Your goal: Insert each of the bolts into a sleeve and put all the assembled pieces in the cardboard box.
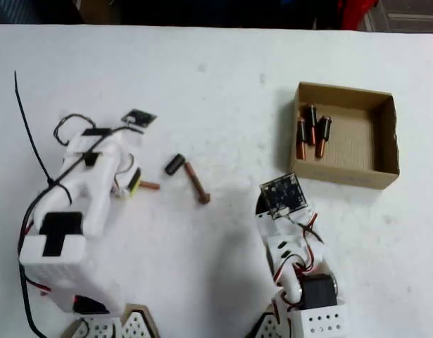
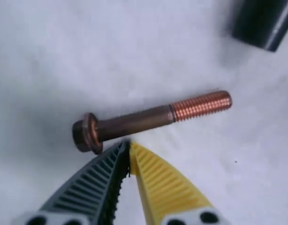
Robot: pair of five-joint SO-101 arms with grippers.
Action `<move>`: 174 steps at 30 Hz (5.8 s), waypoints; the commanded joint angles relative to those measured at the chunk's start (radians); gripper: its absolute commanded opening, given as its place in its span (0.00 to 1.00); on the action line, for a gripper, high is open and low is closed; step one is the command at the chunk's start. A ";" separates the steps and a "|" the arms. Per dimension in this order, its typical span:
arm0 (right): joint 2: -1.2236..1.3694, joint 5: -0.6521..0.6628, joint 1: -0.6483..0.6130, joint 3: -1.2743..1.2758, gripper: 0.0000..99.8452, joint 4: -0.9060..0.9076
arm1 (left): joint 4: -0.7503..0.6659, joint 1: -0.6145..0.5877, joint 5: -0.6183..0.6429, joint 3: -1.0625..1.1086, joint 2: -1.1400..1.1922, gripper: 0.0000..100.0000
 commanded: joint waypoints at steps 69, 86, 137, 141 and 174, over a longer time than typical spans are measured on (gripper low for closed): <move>-0.010 0.000 0.007 -0.011 0.02 -0.025 | 0.057 0.048 0.574 -0.064 -0.394 0.02; -0.010 0.000 0.013 -0.011 0.02 -0.022 | -0.060 0.064 0.781 -0.074 -0.154 0.02; -0.010 0.000 0.013 -0.011 0.02 -0.022 | -0.269 0.007 0.954 0.041 -0.093 0.32; -0.010 0.000 0.013 -0.011 0.02 -0.022 | -0.285 0.004 0.957 -0.017 0.005 0.32; -0.010 0.000 0.013 -0.011 0.02 -0.022 | -0.172 0.012 0.951 -0.166 0.110 0.03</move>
